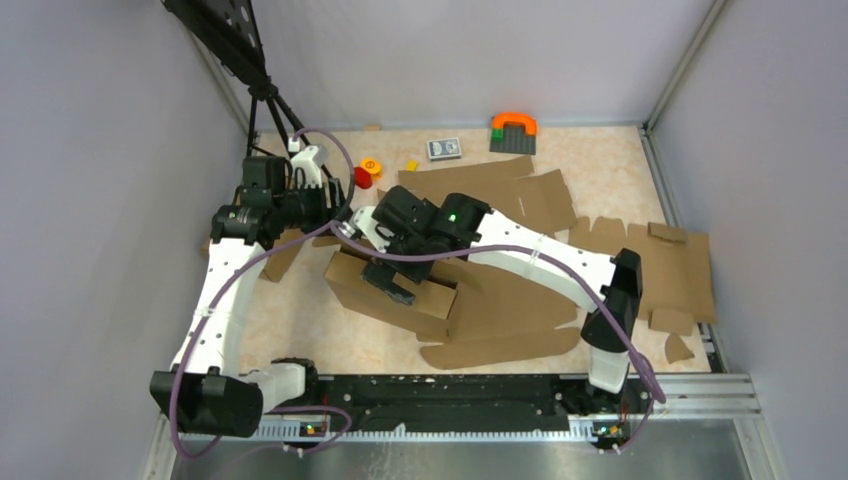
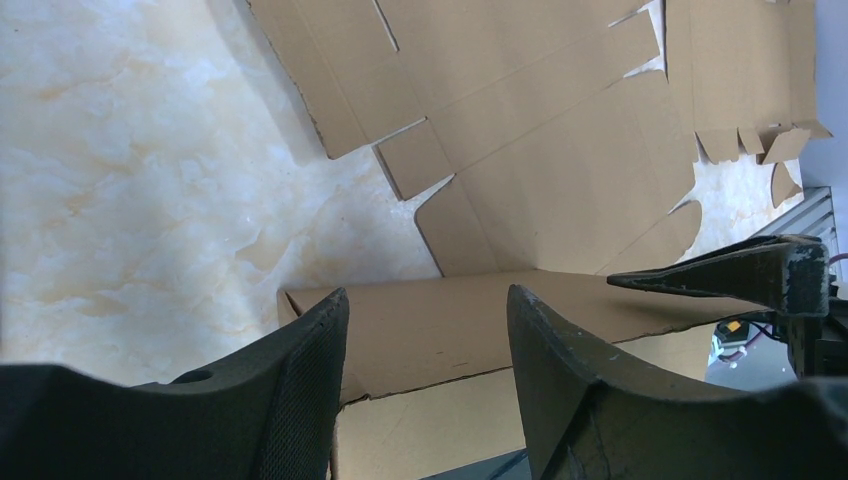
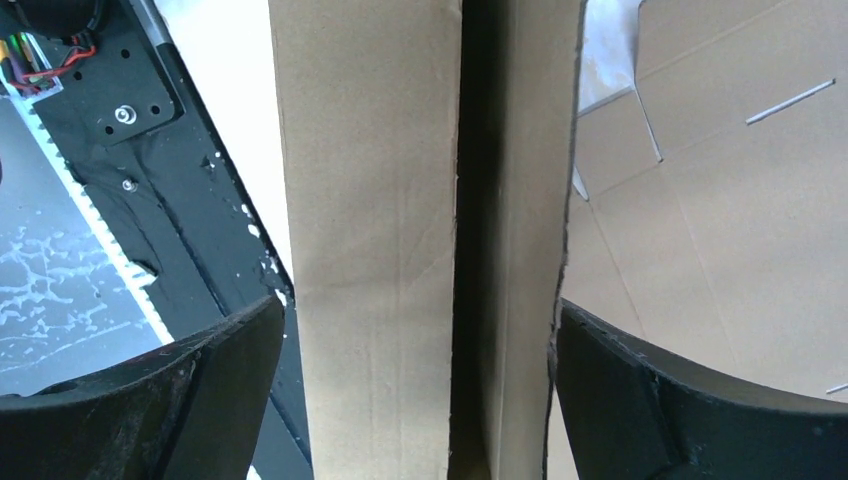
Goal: Fold the paper box
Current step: Close the paper box at the center of the board.
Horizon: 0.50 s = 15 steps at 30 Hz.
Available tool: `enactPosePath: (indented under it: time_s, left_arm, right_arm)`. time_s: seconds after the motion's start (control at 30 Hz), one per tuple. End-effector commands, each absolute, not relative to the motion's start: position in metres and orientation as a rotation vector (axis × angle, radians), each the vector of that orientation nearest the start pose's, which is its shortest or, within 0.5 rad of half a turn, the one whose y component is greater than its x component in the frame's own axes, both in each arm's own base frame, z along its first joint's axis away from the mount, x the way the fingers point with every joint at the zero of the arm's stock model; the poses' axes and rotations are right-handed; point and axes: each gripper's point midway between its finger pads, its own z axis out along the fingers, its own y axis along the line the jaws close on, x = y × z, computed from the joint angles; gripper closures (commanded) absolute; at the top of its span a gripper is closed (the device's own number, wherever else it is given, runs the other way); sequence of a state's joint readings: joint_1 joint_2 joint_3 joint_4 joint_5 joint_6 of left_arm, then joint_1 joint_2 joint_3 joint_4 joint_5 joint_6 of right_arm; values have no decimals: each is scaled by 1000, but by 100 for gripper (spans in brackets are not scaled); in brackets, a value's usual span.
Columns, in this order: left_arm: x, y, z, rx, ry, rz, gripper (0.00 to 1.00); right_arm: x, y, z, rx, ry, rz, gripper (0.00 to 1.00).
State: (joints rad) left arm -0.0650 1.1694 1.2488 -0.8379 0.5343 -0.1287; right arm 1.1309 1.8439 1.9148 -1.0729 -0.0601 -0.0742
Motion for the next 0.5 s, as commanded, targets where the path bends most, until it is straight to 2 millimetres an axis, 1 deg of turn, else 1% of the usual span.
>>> enactPosePath:
  time_s: [0.0, 0.1, 0.3, 0.47]
  left_arm:
    - [286, -114, 260, 221, 2252, -720, 39]
    - [287, -113, 259, 217, 2254, -718, 39]
    - [286, -113, 259, 216, 2257, -716, 39]
    - [286, -112, 259, 210, 2257, -710, 39]
  right_arm:
    - [171, 392, 220, -1505, 2151, 411, 1]
    - [169, 388, 212, -1520, 2165, 351, 1]
    - [160, 387, 206, -1529, 2178, 351, 1]
    - [161, 380, 192, -1541, 2199, 267, 1]
